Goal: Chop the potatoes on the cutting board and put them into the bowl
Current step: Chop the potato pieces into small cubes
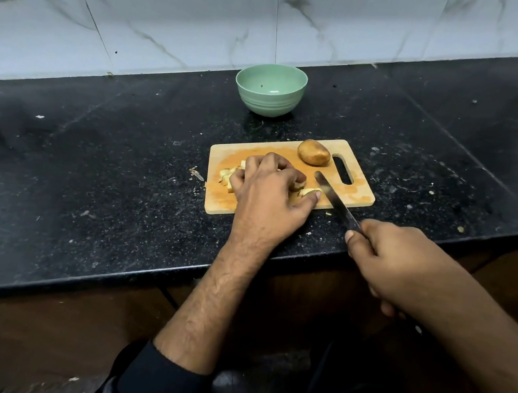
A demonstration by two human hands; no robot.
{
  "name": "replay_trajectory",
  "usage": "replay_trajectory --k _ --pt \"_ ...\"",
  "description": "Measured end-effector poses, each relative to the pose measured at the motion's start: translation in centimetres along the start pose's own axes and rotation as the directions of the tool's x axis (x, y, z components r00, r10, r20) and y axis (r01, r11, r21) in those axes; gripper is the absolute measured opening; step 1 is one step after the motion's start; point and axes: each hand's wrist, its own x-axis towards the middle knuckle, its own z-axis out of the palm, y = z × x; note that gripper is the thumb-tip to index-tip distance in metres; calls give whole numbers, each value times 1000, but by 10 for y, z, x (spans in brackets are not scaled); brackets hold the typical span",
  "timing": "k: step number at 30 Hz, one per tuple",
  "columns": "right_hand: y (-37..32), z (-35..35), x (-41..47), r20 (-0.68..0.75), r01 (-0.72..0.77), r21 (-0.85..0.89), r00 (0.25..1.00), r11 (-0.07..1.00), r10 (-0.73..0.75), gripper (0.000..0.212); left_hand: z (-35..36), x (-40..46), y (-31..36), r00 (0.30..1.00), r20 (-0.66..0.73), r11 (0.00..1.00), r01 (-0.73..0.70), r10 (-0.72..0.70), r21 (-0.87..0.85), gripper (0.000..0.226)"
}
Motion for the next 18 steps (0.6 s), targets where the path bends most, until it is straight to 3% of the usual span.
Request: replay_trajectory --k 5,11,18 --pt "3 18 4 -118 -16 -158 993 987 -3 33 -2 -4 5 999 -47 994 -11 16 109 27" --pt "9 22 2 -230 -28 -186 973 982 -16 32 -2 -7 6 994 -96 986 -42 58 164 28" --pt "6 25 -1 -232 4 -286 970 958 -73 23 -2 -7 8 998 -50 986 -17 26 167 29"
